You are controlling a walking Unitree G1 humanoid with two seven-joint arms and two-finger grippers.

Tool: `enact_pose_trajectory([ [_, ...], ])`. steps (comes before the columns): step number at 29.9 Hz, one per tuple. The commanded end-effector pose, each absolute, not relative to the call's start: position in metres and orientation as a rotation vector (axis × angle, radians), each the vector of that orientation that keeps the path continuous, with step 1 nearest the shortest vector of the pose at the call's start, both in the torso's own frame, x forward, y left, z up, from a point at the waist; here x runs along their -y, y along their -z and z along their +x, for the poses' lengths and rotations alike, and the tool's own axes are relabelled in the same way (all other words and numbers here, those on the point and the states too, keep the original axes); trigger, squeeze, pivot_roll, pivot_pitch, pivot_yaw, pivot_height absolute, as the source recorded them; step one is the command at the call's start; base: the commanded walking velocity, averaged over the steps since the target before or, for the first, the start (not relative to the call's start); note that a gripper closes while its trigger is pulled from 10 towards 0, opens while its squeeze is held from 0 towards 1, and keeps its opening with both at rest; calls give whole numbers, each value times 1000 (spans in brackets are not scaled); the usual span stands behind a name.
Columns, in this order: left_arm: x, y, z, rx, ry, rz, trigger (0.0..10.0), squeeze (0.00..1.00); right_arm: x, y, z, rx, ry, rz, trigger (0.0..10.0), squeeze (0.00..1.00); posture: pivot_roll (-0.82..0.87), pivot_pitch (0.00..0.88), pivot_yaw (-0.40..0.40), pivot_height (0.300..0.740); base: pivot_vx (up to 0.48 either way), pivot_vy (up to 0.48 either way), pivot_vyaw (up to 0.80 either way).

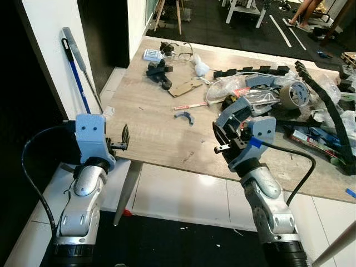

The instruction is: Picking trash to rubbish bin

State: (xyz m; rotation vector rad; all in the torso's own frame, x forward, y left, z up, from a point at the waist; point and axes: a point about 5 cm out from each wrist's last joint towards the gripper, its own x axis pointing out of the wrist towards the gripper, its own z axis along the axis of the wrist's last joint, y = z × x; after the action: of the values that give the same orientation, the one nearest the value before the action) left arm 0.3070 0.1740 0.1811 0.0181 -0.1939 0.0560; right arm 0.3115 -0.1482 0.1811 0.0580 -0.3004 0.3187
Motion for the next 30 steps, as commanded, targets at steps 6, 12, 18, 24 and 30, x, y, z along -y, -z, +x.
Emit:
enact_pose_trajectory([
  [6,-184,-182,311,211,-133,20,10000,0,155,-165,300,259,-310,49,10000,0,-47,116,-77,740,0,0,0],
  [12,-179,-182,312,219,-114,33,10000,0,159,-158,297,240,-292,50,10000,0,-45,115,-72,740,0,0,-75],
  [18,-175,-179,315,212,-71,45,10000,0,161,-159,298,242,-283,48,10000,0,-55,117,-72,740,0,0,-463],
  [24,-166,-179,313,210,-22,61,10000,0,165,-156,298,233,-274,51,10000,0,-43,116,-70,740,0,0,-495],
  [30,-167,-178,313,215,-7,73,10000,0,161,-160,300,242,-274,51,10000,0,-63,125,-65,740,0,0,-498],
])
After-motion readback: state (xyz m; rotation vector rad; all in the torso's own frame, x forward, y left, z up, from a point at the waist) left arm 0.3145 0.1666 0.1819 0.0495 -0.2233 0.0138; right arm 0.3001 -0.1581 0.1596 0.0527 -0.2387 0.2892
